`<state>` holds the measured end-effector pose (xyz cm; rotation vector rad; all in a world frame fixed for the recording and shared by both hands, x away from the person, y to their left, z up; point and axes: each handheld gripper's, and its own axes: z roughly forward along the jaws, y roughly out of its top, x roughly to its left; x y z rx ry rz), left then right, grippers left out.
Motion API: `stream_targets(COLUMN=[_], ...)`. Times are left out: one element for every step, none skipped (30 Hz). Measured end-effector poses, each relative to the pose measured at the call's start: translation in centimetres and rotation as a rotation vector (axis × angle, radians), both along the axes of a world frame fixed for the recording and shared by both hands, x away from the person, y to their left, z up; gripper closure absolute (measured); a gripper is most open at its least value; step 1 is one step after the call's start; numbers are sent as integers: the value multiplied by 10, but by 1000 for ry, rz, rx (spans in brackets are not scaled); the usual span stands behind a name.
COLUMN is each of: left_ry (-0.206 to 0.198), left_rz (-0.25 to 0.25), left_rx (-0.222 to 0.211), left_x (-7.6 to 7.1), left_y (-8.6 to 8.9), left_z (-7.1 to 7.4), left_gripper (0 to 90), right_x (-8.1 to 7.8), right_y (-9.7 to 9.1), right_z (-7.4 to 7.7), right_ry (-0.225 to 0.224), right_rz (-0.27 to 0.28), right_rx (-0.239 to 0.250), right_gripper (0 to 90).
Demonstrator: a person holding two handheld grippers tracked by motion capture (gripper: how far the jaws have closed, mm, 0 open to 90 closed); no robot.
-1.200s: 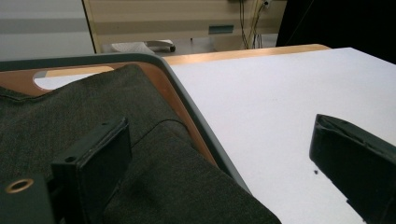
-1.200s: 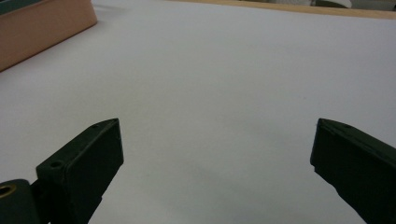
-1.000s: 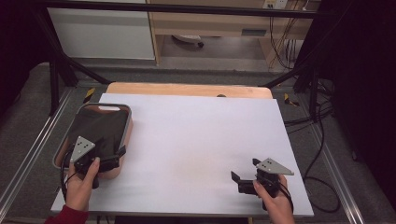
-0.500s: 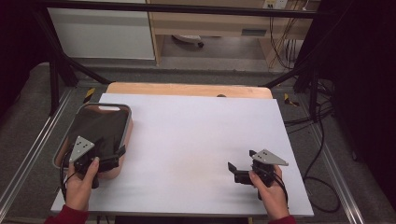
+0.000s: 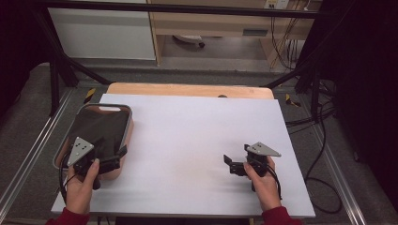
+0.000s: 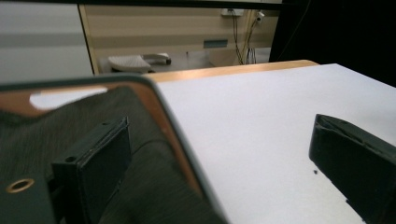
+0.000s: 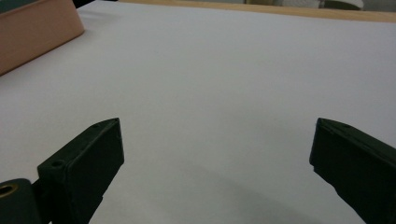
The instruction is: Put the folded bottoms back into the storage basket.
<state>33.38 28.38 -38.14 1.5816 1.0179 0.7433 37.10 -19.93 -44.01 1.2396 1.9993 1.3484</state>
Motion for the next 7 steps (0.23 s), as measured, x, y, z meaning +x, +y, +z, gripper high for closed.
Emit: stream_targets(left_ry=[-8, -10, -12, -9, 3, 20, 39], left_rz=[-14, -32, -49, -84, -113, -140, -170], left_rx=[-5, -6, 4, 8, 22, 31, 51], left_x=[-2, -4, -7, -9, -11, -12, -13], left_y=[-5, -11, -18, -26, -35, -46, -56], left_z=[3, 5, 6, 6, 6, 3, -1], left_gripper=[61, 59, 61, 59, 58, 58, 58], right_x=[1, 1, 2, 2, 2, 1, 2], right_y=[2, 4, 6, 8, 10, 11, 11], right_z=[-1, -2, -2, -2, -2, -3, -3], right_ry=[4, 7, 11, 15, 24, 32, 40], right_rz=[5, 10, 13, 16, 20, 15, 9], right_rx=[-3, -7, -6, -9, -17, -22, -28], right_gripper=[36, 39, 39, 39, 39, 40, 40])
